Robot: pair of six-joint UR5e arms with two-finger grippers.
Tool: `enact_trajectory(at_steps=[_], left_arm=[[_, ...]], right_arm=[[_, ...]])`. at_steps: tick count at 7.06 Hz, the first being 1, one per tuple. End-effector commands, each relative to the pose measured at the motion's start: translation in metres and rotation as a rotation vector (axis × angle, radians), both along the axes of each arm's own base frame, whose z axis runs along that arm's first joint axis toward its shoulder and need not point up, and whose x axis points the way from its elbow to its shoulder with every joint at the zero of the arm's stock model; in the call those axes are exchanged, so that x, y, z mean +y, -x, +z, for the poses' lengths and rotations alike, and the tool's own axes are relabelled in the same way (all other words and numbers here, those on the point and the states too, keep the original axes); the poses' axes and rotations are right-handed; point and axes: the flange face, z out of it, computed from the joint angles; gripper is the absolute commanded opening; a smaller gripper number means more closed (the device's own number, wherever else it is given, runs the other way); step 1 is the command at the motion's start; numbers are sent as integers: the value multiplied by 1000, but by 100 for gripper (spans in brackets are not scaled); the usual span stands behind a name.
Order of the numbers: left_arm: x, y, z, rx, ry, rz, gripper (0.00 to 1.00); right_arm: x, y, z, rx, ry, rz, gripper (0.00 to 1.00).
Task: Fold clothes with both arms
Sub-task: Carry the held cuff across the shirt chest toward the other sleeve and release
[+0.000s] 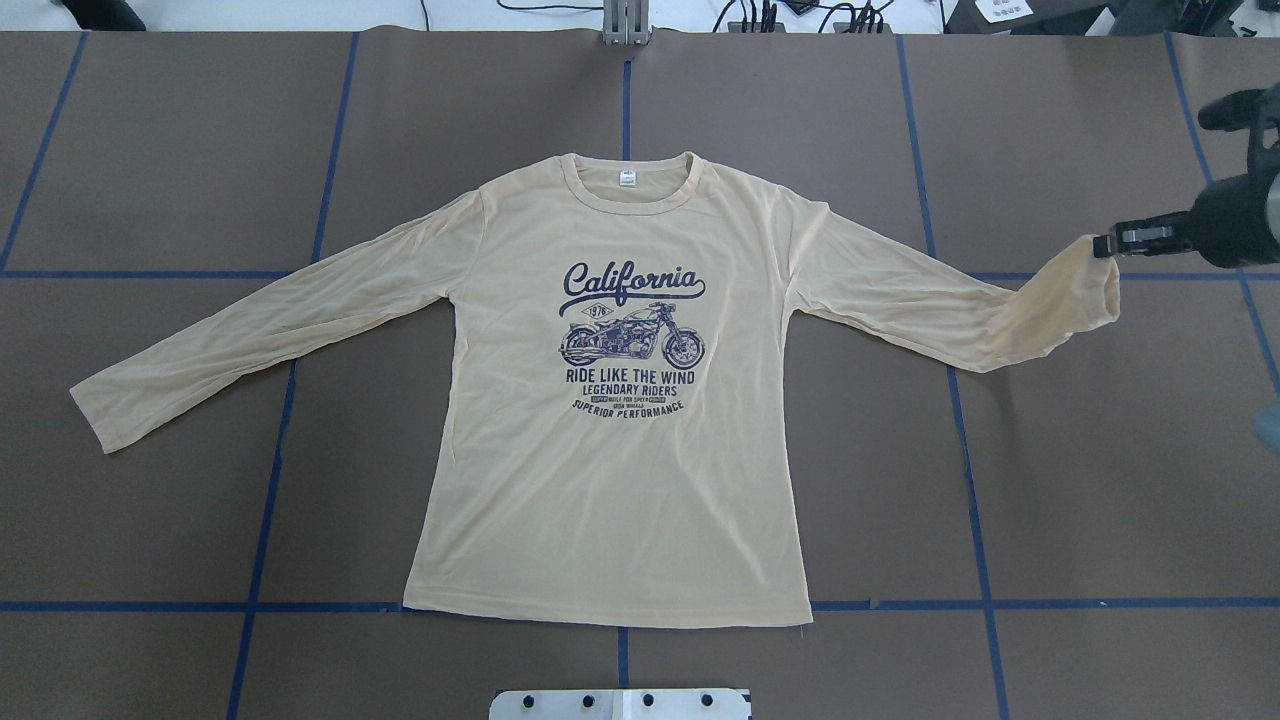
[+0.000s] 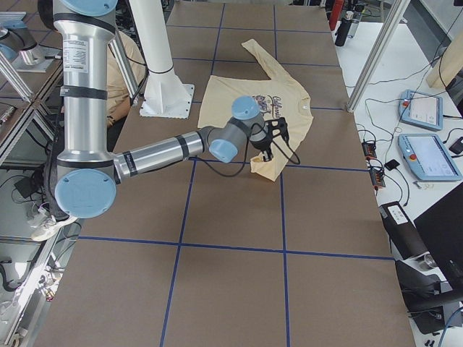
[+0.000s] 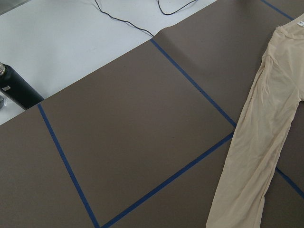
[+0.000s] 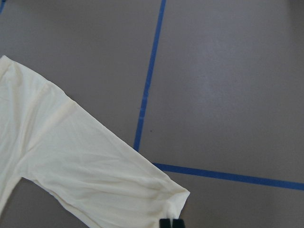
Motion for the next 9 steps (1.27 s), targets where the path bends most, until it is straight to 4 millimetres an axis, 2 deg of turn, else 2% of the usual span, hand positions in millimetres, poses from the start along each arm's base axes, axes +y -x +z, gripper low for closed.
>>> enact_trajectory(at_steps=[1, 2, 3, 4, 5, 6, 7, 8, 9], left_arm=[[0, 0, 0, 1, 2, 0, 100], [0, 0, 0, 0, 2, -1, 100], [-1, -1, 1, 0, 4, 0, 100], [-2, -1, 5, 0, 11, 0, 100], [-2, -1, 5, 0, 11, 0, 100], [-2, -1, 5, -1, 10, 1, 100], [-2, -1, 6, -1, 12, 1, 100], [-2, -1, 6, 0, 13, 0, 100], [-2, -1, 6, 0, 13, 0, 100]], right_arm=[[-37, 84, -150, -66, 75, 72, 0], [-42, 155, -202, -40, 69, 130, 0], [-54, 216, -246, -64, 87, 165, 0], [-72, 273, -284, -51, 85, 182, 0], [-78, 324, -320, -31, 69, 190, 0], [-71, 375, -337, -49, 37, 199, 0], [-63, 415, -342, -75, 18, 219, 0], [-58, 449, -356, -55, 20, 221, 0], [-44, 470, -371, -57, 22, 214, 0]])
